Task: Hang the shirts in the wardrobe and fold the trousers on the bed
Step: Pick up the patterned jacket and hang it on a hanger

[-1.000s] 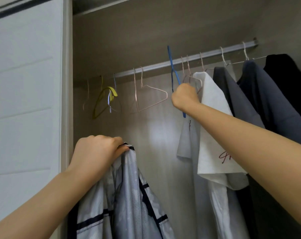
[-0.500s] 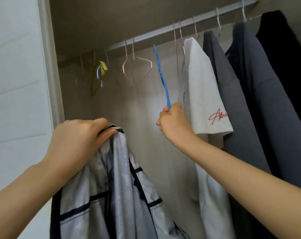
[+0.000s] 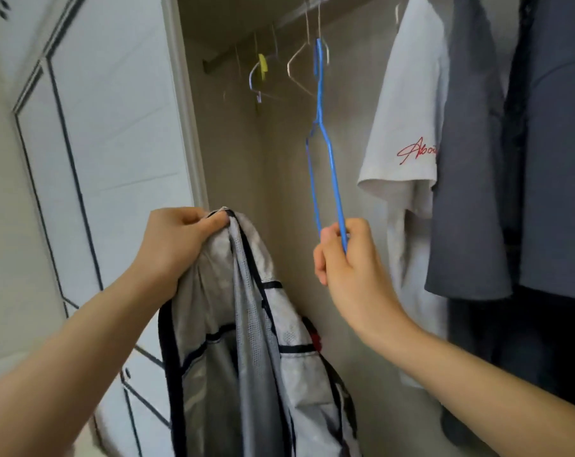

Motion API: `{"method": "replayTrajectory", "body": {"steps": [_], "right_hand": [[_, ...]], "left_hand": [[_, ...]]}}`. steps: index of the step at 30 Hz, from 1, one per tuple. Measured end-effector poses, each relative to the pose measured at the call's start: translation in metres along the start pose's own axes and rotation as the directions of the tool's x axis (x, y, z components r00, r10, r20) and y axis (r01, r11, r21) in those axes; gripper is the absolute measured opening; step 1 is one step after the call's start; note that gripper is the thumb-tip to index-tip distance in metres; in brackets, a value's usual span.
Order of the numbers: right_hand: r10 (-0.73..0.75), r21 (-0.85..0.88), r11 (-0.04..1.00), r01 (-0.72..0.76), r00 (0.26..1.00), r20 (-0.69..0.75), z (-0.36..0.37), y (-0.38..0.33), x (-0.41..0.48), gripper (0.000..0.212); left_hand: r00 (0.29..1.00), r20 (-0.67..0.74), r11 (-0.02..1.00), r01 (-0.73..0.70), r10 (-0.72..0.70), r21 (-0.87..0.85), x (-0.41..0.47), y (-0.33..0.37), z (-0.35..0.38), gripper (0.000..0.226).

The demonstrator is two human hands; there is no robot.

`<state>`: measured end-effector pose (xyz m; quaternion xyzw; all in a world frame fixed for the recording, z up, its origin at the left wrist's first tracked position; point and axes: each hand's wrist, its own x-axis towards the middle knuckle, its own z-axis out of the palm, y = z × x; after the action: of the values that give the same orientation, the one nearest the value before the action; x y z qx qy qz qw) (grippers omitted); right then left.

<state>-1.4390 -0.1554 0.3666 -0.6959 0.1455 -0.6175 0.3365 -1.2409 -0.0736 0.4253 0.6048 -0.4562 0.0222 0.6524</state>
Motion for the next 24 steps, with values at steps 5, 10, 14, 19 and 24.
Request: {"method": "replayTrajectory", "body": {"steps": [5,10,14,19,24], "right_hand": [[-0.087,0.179,0.981,0.072,0.993,0.076,0.008,-0.012,-0.036,0.016],[-0.104,0.265,0.961,0.082,0.992,0.072,0.014,-0.013,-0.060,0.020],[-0.117,0.472,0.882,0.015,0.975,0.188,0.025,-0.012,-0.065,0.023],[-0.067,0.606,0.760,-0.236,0.898,0.434,0.047,-0.005,-0.058,0.029],[-0.007,0.547,0.725,-0.418,0.790,0.613,0.083,0.018,-0.063,0.028]], "left_hand": [[0.992,-0.059,0.986,0.115,-0.108,0.119,-0.028,0.004,-0.038,0.027],[0.991,-0.102,0.955,0.117,-0.092,0.272,-0.051,0.002,-0.083,0.017],[0.993,-0.111,0.896,0.085,-0.041,0.435,-0.060,-0.002,-0.127,0.012],[0.989,-0.149,0.777,0.098,-0.005,0.622,-0.064,-0.021,-0.178,0.015],[0.973,-0.185,0.704,0.228,-0.139,0.672,-0.069,-0.058,-0.235,0.015]]}}
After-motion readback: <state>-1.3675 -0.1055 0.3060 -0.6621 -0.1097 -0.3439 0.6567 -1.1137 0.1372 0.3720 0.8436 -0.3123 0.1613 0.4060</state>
